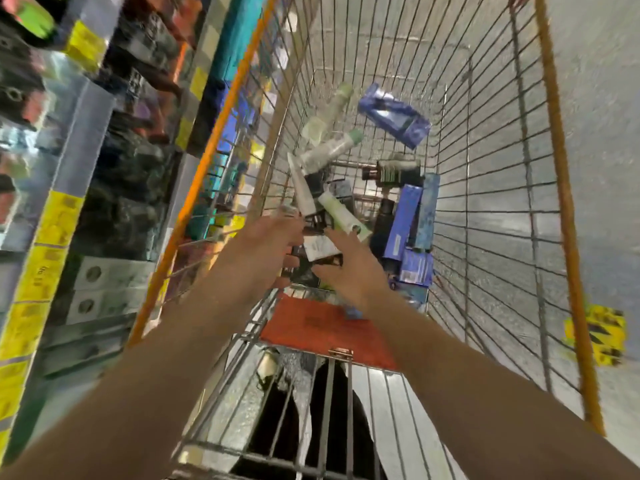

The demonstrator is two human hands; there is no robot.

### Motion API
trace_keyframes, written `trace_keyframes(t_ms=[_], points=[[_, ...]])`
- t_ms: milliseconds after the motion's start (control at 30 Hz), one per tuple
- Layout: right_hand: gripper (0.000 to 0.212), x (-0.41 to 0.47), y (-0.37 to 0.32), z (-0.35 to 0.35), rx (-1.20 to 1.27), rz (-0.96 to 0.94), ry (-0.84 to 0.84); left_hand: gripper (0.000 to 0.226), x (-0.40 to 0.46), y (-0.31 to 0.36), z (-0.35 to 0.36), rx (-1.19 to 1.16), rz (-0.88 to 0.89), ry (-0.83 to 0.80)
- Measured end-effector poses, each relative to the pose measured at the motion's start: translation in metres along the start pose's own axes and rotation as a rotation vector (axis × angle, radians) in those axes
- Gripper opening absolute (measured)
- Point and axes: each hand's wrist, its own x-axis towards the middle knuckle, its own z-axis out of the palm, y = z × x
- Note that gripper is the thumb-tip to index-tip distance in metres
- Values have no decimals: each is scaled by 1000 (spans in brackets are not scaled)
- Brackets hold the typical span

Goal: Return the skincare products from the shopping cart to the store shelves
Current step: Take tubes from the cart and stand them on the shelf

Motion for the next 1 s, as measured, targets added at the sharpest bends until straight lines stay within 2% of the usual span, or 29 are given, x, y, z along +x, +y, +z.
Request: trace_keyframes(t_ms=[100,233,367,433,533,600,733,900,1000], points=[[87,26,20,24,-44,-47,-5,19,17,-5,5,12,-41,37],[92,57,37,50,-277,-147,-2,15,35,-12,11,69,-43,56],[96,75,46,66,-413,-92,52,13,44,-20,13,115,-49,59],[83,80,50,70,-451,-46,79,15,46,-22,14,122,-44,53],[55,85,50,66,-517,-82,149,16,47,-22,13,123,-29,43],[54,86,48,60,-519,-102,134,14,45,-20,11,127,-11,45],[55,86,45,44,-413,-93,103,14,34,-17,7,126,-2,42],[21,62,-3,10,90,-4,183,13,13,-13,0,83,23,40],[14,38,-36,-11,198,-44,211,15,-2,-8,-8,27,44,59]])
